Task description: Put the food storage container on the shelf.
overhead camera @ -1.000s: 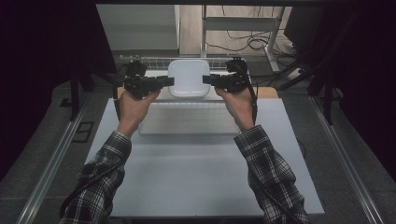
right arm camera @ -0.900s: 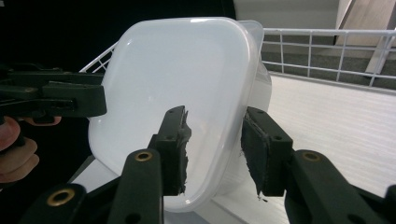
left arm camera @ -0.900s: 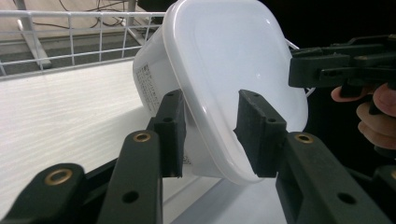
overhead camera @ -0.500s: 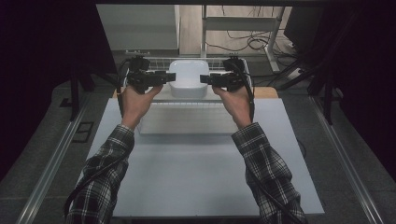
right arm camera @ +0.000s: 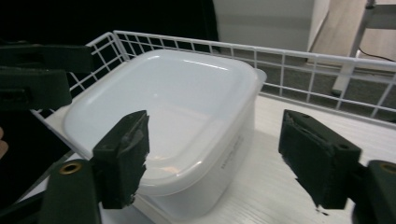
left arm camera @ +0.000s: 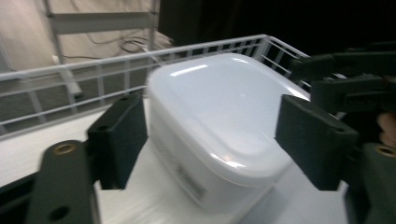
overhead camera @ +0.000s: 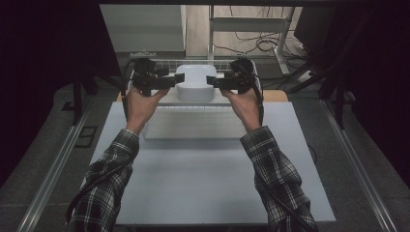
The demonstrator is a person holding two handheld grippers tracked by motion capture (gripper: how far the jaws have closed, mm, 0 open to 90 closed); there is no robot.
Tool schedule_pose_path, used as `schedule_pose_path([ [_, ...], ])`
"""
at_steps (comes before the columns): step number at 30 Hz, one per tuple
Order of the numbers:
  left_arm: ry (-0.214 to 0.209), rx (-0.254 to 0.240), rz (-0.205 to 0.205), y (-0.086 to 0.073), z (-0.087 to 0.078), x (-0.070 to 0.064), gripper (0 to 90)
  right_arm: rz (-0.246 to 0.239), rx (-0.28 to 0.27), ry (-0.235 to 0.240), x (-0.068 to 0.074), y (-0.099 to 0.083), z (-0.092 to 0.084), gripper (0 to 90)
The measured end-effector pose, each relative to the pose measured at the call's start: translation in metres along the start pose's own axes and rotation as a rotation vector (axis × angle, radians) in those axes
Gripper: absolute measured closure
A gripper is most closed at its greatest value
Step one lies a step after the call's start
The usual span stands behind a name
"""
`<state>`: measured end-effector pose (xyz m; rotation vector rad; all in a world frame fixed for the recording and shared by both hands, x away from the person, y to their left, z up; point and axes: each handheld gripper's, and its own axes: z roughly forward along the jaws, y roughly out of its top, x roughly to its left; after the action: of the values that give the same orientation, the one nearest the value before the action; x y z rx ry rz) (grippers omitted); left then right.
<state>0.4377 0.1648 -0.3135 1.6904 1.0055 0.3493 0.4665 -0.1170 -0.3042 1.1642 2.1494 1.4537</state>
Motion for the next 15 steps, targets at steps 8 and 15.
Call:
schedule_pose_path([
  [8,-0.071,0.036,0.034,-0.011,-0.002,-0.011,13.6,-0.077,0.015,0.026,0.011,-0.007,-0.003,6.8],
  [15,-0.1,0.064,0.075,-0.023,-0.004,-0.019,7.8,-0.121,0.023,0.048,0.016,-0.019,-0.005,2.8],
])
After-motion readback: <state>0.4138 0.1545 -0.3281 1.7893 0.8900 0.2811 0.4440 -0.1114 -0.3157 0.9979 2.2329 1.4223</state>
